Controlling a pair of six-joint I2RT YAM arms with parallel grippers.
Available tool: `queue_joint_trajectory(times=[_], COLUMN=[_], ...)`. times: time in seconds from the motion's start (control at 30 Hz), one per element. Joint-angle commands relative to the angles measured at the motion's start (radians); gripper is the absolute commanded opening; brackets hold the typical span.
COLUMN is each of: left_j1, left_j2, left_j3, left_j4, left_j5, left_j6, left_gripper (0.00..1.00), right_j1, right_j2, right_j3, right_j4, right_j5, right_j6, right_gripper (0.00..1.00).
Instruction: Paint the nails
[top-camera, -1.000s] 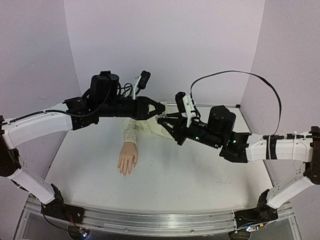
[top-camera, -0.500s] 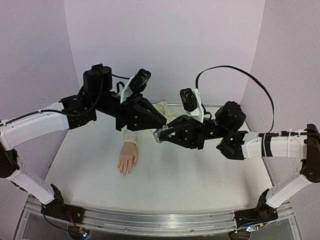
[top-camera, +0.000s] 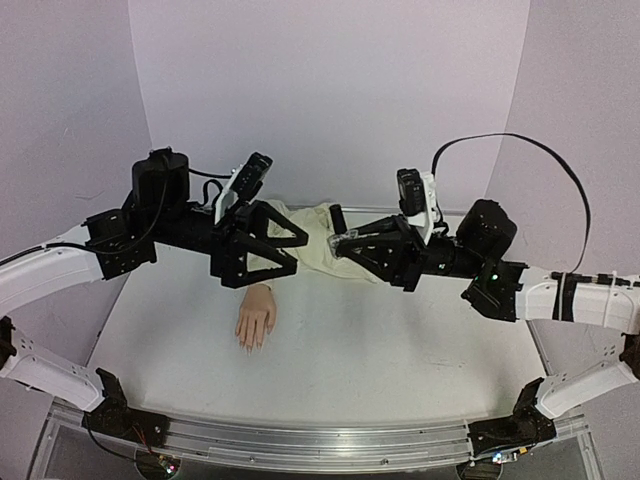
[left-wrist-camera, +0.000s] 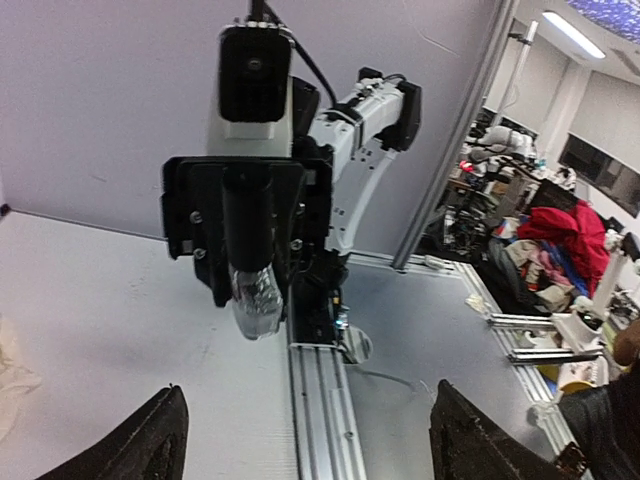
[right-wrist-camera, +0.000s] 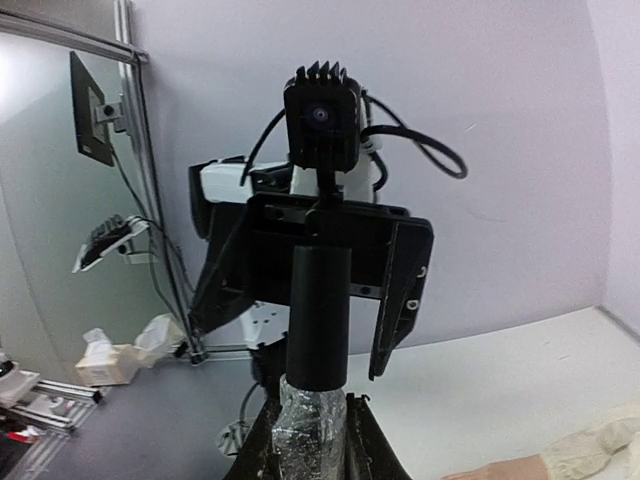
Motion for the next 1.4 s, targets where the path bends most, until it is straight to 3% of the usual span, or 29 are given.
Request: queue_joint_trajectory(times=[0.0, 0.17, 0.3, 0.57, 0.77, 1.07, 1.37], left_j1=[0.004, 0.006, 0.006, 0.006, 0.005, 0.006, 0.003], left_j2=[-0.059, -0.023, 0.042, 0.186, 0.222, 0.231, 0.216], left_j3=[-0.008, 0.043, 0.120, 0.225, 0.233, 0.220, 0.173], left_j4=[0.001, -0.012, -0.012, -0.009, -0.008, -0.003, 0.017], left_j5=[-0.276, -0.537, -0.572, -0.555, -0.560, -0.565, -0.452], left_j6=[-0.085, -0.268, -0.339, -0.405, -0.431, -0.433, -0.405], left_gripper=[0.88, 0.89, 0.86, 0.74, 0.52, 0.28, 0.06], right_j1=[-0.002, 0.007, 0.037, 0.130, 0.157, 0.181, 0.185], right_j2=[-0.068, -0.068, -0.042, 0.046, 0.088, 0.128, 0.101], right_j3=[0.044, 0.050, 0.060, 0.117, 0.140, 0.166, 0.166], right_j4=[-0.146, -0.217, -0.223, -0.231, -0.217, -0.210, -0.193], right_j5=[0.208, 0.520, 0.715, 0.907, 0.945, 0.954, 0.887], right_j6=[-0.219, -0.294, -0.325, -0.451, -0.475, -0.493, -0.432], right_gripper=[0.00, 0.00, 0.00, 0.00, 0.00, 0.00, 0.00])
